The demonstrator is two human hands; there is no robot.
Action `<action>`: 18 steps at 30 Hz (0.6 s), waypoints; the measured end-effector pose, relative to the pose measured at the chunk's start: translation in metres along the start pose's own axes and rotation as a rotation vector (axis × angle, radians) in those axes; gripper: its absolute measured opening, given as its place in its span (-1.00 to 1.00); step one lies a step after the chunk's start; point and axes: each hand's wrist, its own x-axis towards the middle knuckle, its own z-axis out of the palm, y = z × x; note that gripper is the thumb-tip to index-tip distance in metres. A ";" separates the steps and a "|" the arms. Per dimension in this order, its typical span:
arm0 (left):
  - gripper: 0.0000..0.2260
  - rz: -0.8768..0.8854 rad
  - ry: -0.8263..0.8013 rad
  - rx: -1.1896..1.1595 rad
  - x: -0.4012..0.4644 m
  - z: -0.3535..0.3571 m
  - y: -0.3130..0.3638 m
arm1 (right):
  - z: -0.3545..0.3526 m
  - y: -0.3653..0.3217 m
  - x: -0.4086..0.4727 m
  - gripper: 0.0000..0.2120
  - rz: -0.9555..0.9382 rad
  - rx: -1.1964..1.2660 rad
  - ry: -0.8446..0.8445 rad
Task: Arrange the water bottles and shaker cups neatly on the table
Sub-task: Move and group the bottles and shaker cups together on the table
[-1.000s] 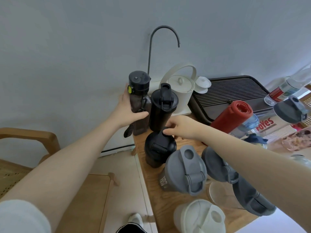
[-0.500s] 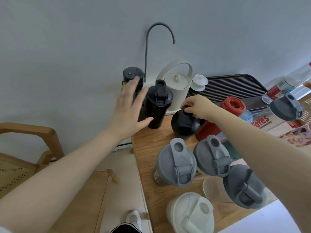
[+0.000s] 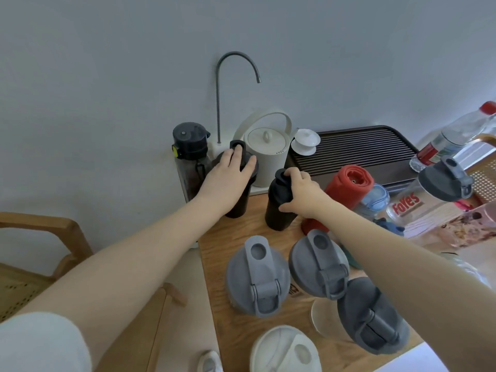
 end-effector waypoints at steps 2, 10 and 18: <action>-0.36 -0.019 0.029 -0.020 0.000 0.000 -0.002 | 0.000 -0.001 0.003 -0.28 0.005 -0.036 0.006; -0.36 0.006 0.033 -0.080 -0.004 0.001 -0.007 | -0.001 -0.010 0.001 -0.40 -0.060 -0.064 0.058; -0.44 0.145 0.154 -0.325 -0.019 0.005 -0.016 | -0.002 -0.024 -0.025 -0.48 -0.192 -0.123 0.007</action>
